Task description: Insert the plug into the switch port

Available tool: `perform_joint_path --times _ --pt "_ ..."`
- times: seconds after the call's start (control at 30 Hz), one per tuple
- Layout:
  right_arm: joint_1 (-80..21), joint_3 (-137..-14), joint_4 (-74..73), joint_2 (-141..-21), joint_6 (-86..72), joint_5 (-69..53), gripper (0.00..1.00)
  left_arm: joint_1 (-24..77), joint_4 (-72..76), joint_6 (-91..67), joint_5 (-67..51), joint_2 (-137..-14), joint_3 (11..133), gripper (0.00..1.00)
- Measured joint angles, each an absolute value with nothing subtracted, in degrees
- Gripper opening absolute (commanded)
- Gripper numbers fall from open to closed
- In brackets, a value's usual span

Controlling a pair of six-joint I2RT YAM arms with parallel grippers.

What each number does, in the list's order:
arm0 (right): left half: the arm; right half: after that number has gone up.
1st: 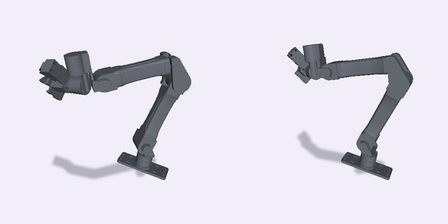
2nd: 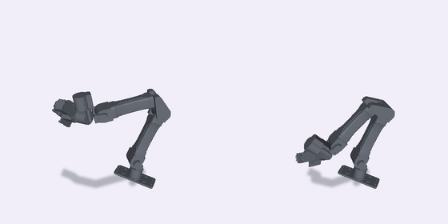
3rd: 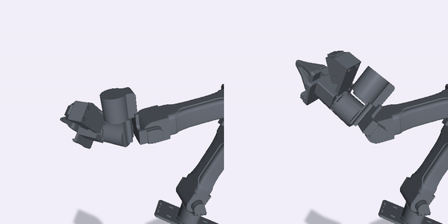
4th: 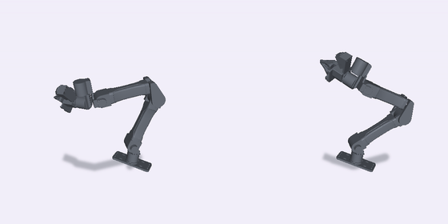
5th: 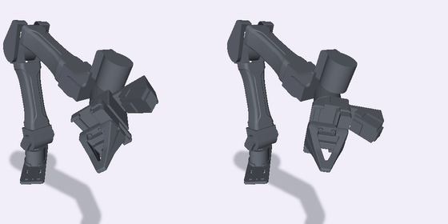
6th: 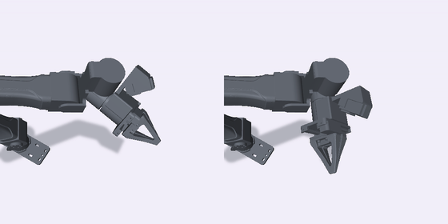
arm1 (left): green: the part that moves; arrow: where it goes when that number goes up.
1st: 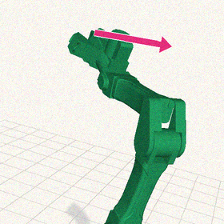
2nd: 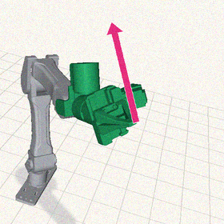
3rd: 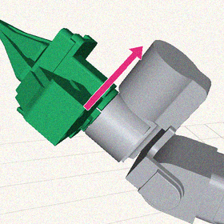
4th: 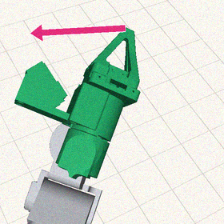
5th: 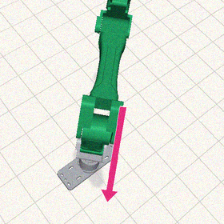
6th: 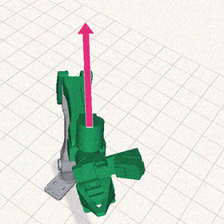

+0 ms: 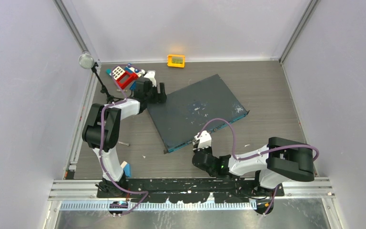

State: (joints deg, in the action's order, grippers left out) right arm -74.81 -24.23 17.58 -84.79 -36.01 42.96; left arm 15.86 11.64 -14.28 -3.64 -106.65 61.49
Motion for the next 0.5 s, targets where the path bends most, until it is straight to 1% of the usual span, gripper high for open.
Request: perform_joint_path --times 0.5 --pt "-76.1 -25.9 21.6 -85.9 -34.3 38.9 0.0 15.9 11.6 -14.3 -3.6 -106.7 61.5 0.82"
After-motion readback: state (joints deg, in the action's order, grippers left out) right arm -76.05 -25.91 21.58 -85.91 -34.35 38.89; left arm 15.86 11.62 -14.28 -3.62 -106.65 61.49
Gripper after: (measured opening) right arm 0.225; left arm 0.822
